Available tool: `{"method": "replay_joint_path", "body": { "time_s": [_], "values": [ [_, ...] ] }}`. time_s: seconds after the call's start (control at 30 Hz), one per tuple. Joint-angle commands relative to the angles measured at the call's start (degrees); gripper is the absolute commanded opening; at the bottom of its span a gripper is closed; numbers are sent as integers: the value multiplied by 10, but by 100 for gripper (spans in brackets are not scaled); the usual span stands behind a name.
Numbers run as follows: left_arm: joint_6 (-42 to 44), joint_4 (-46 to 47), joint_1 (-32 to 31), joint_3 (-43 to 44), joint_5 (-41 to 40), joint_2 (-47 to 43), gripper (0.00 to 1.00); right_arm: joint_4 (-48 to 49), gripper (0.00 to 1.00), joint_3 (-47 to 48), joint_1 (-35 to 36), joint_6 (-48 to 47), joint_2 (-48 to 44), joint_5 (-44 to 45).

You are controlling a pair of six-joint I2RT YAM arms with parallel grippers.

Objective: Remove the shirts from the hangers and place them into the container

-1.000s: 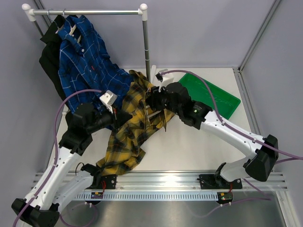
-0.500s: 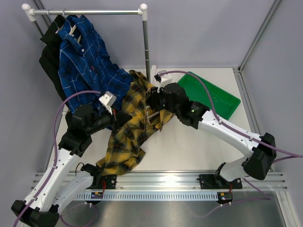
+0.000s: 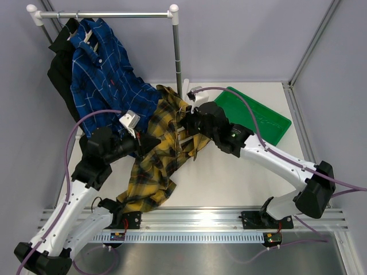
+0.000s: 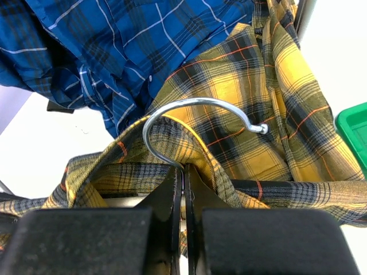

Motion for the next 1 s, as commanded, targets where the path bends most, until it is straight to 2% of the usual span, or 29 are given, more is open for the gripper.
{"method": "replay_joint_path", "body": {
  "time_s": [0.0,0.07,0.1,0.2,0.23,0.47,0.63,0.73,0.77,0.9,0.97],
  "values": [
    [-15,86,-1,25,0,-3,15,9,0,0,6,-20,-33,35],
    [-24,62,-1,43,-27,-3,38,3,0,4,6,-35,-46,57],
    [-26,51,-2,55,-38,-3,68,-1,0,6,6,-39,-47,83],
    [-32,1,-3,109,-98,-2,97,-22,0,24,6,-48,-48,126],
    [-36,-21,-4,136,-126,1,99,-26,0,29,7,-49,-47,141],
    [-92,-88,-28,234,-194,33,98,-60,0,93,23,-41,-13,228],
    [-122,-82,-109,248,-267,49,91,-87,0,154,30,-36,24,242],
    [-136,-80,-170,245,-326,77,85,-104,0,183,31,-25,44,240],
    [-139,-81,-187,244,-343,84,79,-117,0,197,31,-15,54,239],
    [-143,-83,-276,250,-415,125,65,-129,0,213,32,-1,68,235],
    [-143,-86,-296,256,-460,136,65,-131,0,216,32,3,72,229]
  ]
}}
